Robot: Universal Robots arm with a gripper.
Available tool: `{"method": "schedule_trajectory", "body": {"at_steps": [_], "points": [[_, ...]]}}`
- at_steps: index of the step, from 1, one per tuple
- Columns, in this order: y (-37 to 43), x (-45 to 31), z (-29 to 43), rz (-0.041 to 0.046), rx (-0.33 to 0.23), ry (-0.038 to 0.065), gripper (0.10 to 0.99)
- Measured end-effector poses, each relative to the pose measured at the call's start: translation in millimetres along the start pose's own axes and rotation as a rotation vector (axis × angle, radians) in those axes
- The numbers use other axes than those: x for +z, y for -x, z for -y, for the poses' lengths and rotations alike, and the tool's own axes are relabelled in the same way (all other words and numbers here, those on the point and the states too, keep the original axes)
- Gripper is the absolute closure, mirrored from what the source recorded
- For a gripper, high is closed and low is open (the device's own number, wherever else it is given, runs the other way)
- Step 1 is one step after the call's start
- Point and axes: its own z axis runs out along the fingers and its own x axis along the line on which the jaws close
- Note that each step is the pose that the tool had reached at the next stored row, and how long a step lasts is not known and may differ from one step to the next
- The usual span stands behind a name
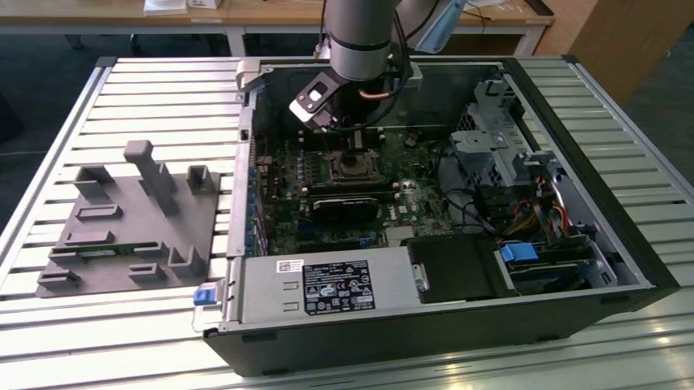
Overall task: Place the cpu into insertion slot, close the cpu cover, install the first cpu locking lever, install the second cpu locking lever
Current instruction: 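Close the cpu cover, then install the first cpu locking lever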
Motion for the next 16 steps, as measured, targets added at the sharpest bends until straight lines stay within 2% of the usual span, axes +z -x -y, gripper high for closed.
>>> {"method": "schedule_trajectory", "body": {"at_steps": [6,7,16], "points": [[0.1,0.0,-5.0,0.0000,0.000,0.000,0.980],[0.2,-0.8,-13.4,0.0003,0.000,0.000,0.980],[0.2,-4.9,-13.0,0.0002,0.000,0.001,0.980]]}}
